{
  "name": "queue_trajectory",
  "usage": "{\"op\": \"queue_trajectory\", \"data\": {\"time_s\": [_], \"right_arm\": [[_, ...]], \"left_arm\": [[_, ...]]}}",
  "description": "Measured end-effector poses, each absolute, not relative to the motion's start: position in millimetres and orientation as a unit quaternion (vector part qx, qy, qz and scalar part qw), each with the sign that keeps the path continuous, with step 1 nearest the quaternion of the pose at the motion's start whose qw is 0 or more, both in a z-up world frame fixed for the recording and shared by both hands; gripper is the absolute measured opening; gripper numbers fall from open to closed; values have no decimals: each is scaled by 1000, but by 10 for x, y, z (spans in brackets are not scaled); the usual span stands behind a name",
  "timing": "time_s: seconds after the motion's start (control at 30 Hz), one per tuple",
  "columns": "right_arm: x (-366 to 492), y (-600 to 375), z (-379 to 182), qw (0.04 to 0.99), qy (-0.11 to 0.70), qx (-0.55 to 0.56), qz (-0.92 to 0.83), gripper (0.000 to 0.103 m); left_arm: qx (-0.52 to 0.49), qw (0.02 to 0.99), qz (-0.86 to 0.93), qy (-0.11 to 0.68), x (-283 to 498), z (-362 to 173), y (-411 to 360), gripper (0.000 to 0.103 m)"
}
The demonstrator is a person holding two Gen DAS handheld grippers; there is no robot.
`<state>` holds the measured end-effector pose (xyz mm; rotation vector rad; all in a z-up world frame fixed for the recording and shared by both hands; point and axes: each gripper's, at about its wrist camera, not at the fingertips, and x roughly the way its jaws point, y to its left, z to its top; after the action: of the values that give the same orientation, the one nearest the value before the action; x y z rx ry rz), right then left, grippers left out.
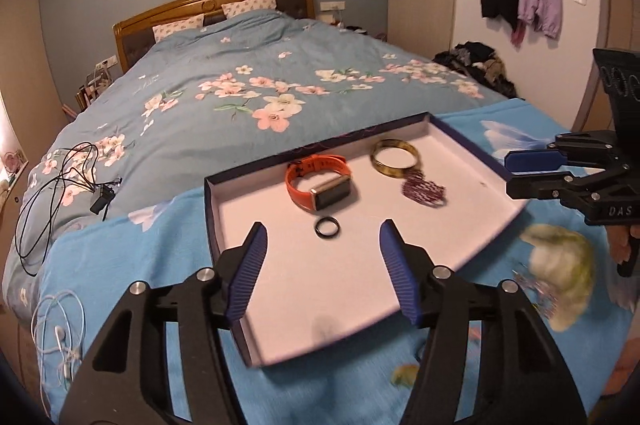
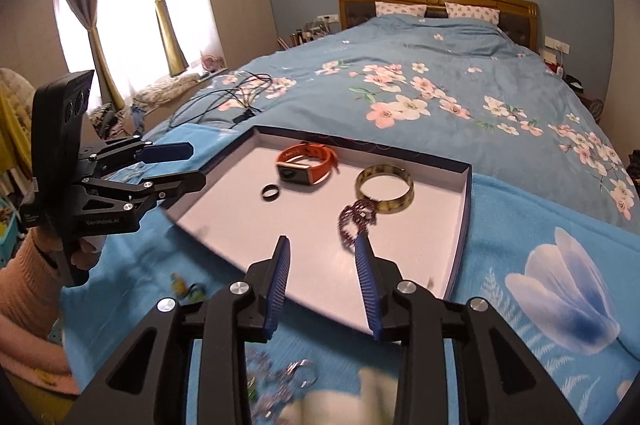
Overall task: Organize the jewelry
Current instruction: 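Grasp the clear bead bracelet with the right tool and lift it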
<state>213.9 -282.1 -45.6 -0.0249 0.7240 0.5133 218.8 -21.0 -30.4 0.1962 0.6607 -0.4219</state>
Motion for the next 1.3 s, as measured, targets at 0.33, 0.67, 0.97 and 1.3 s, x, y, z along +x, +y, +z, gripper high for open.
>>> {"op": "queue_trajectory", "data": {"time_s": [0.33, 0.67, 0.97, 1.3], "right_arm": [[1714, -2846, -695, 889, 383, -15, 252, 33], [1480, -2766, -962, 871, 419, -6, 258, 29], [1505, -2771, -1052, 867, 433, 15, 245, 8], [1452, -2830, -882, 876, 407, 40, 254, 8]], "left_arm": [[92, 913, -228, 327, 1626, -450, -144, 59], [102, 894, -274, 339, 1271, -639, -351, 58], [111, 885, -289, 347, 1203, -717, -496, 56], [114, 881, -300, 348, 1205, -731, -510, 51]]}}
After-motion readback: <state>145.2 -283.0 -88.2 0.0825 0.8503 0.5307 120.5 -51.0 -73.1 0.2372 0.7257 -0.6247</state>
